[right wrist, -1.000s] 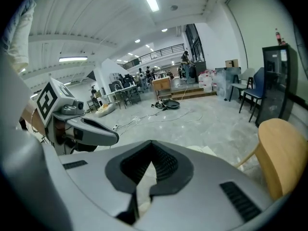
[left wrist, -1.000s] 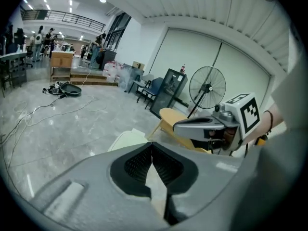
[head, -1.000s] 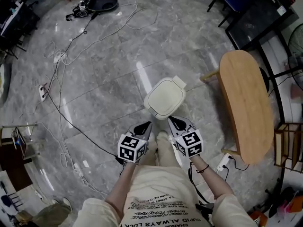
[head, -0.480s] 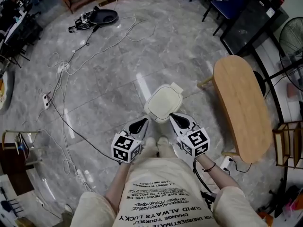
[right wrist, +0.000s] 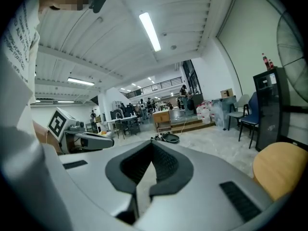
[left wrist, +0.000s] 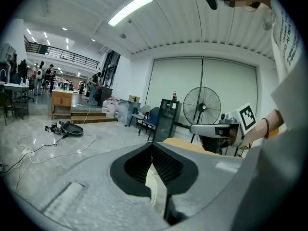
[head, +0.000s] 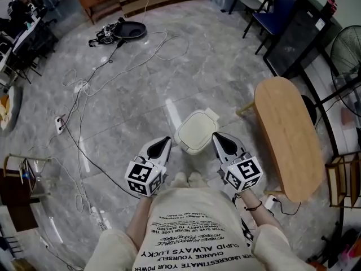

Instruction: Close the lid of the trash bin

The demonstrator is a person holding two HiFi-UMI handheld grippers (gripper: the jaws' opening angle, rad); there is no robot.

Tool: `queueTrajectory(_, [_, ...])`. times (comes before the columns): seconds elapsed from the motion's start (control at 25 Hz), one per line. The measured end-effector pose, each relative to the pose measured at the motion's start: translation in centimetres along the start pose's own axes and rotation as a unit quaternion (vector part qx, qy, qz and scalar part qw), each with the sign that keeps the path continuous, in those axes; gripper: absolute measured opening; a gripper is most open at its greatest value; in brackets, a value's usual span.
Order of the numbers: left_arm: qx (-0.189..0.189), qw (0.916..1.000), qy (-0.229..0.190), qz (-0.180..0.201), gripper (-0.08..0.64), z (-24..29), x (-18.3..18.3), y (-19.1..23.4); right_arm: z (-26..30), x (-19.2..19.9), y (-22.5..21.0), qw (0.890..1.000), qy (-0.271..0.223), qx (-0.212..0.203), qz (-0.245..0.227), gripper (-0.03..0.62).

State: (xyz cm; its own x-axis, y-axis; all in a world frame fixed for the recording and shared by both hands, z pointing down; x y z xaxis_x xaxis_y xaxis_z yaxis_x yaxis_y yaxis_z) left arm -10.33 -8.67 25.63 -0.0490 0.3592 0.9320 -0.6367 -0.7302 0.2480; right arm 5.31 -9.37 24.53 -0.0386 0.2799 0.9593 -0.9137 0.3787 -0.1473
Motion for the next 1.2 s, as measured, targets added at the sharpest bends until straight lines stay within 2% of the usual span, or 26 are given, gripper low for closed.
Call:
queueTrajectory(0.16, [-0.023,0.9991,-0.033,0.010,0.023,-1.1,-2.0,0.5,-0.9,-2.8,-0.8,0.999,-0.042,0.018,0.015,0.005])
queueTrajectory(0.32, [-0.044,0.9969,-0.062,0.020,0.023,-2.2,-3.6,0.8,-1.5,-4.9,-1.1,0.997,-0.070,0.017,0.013,0.005])
queueTrajectory(0.56, [-0.062,0.9945,-0.079,0.031,0.023,-3.0,-4.6,0.8,-2.5,-7.3,-1.3,0.994,-0.108,0.023,0.005,0.003])
queueTrajectory(0.92, [-0.068,0.9924,-0.092,0.044,0.023,-3.8,-5.9,0.4,-2.8,-7.7,-1.5,0.993,-0.113,0.023,-0.004,0.003])
queueTrajectory(1.2, [-0.072,0.9921,-0.086,0.056,0.023,-4.1,-6.0,-0.4,-3.3,-7.2,-1.0,0.994,-0.108,0.015,-0.020,0.004])
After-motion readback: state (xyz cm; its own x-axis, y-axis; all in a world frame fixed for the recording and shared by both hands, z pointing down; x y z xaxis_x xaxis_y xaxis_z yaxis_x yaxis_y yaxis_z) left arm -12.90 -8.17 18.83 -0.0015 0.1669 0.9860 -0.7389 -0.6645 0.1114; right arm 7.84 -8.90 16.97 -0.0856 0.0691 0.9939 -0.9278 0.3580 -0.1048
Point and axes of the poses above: the fingertips, and each gripper's own axes: z forward along the fingers, y to its left, x out of its underside, the point moved 1 cm from there along -z, backward along the fingers, and after that the axes turned 14 degrees about x, right-handed, at the moved point
